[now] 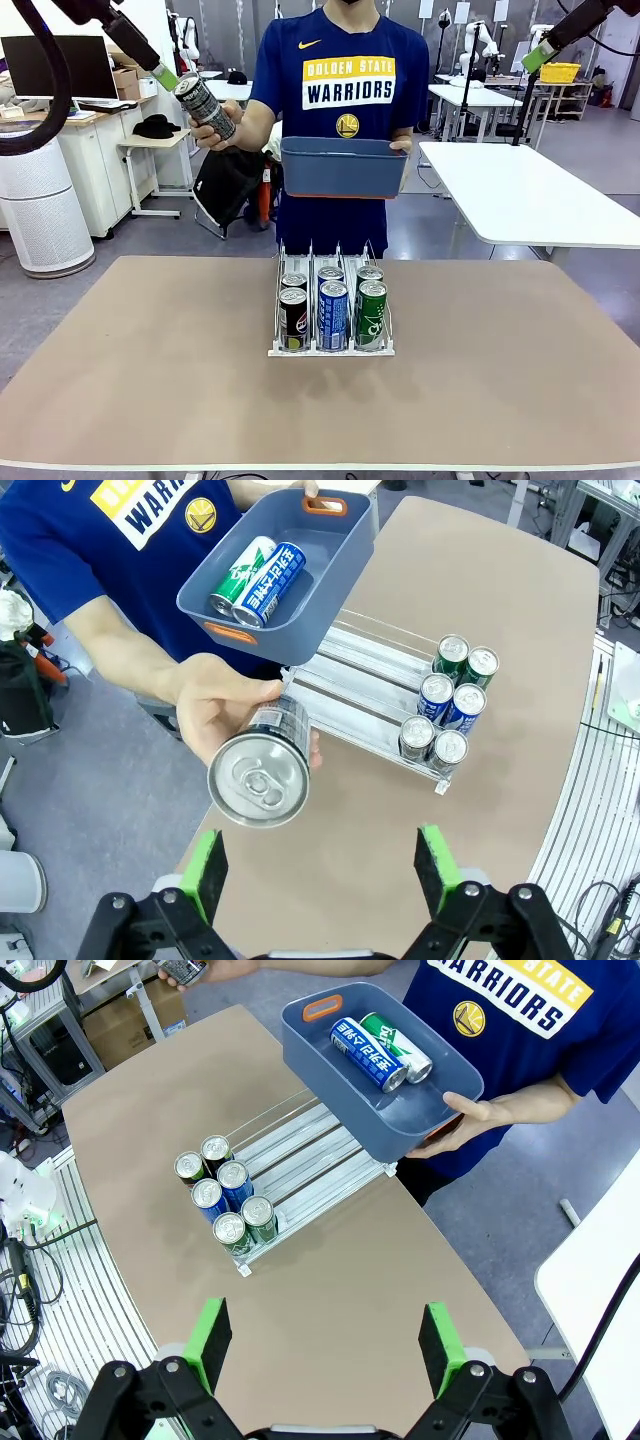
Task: Fill the beverage cans into the dispenser.
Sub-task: Pick up the Pepsi coke handed by the human.
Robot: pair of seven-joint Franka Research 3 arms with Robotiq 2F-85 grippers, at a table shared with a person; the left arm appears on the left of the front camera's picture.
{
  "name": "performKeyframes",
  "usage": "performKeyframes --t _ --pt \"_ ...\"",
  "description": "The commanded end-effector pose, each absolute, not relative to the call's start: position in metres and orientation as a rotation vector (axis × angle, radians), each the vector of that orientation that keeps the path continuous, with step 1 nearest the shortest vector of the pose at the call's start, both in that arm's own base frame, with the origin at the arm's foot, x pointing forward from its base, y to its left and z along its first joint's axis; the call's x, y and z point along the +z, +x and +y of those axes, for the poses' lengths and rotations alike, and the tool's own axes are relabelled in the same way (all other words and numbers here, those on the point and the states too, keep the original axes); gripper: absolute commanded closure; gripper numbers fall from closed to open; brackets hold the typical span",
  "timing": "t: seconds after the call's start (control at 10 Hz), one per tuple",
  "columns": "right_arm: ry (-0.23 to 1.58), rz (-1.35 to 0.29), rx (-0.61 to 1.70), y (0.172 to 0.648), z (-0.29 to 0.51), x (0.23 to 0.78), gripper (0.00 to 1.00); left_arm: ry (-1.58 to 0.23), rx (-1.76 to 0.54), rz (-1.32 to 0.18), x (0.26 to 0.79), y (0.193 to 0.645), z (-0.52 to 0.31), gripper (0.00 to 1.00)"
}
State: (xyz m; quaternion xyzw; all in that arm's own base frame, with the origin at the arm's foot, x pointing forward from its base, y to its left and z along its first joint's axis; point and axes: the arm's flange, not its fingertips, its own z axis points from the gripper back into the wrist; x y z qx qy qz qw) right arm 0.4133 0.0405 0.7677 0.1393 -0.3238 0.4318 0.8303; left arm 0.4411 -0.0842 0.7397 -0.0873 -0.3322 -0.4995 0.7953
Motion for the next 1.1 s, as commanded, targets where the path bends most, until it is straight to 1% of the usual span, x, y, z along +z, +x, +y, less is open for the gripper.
performKeyframes --t 0.0,0.1,0.4,0.7,0.9,1.0 --pt "0.292 -0.678 0.910 0.413 0.041 0.767 0.00 -0.187 -1.101 -0.758 0.728 0.450 -0.081 0.00" --pt "0.292 -0.678 0.910 0.413 0.041 0.767 0.00 -0.206 -1.095 -0.763 0.724 0.452 -0.081 0.00" --pt "0.292 -0.678 0.910 0.413 0.041 0.767 0.00 -0.186 -1.106 -0.803 0.717 0.461 -0.082 0.00" --pt "0.292 -0.678 0.910 0.413 0.041 0.767 0.00 -0.205 -1.116 -0.809 0.714 0.468 -0.081 0.00" --pt "0.292 -0.678 0.910 0.413 0.041 0.767 0.00 -0.167 -1.083 -0.813 0.721 0.475 -0.085 0.00" --pt "0.292 -0.678 0.910 0.413 0.041 0.767 0.00 -0.184 -1.094 -0.780 0.718 0.466 -0.087 0.00"
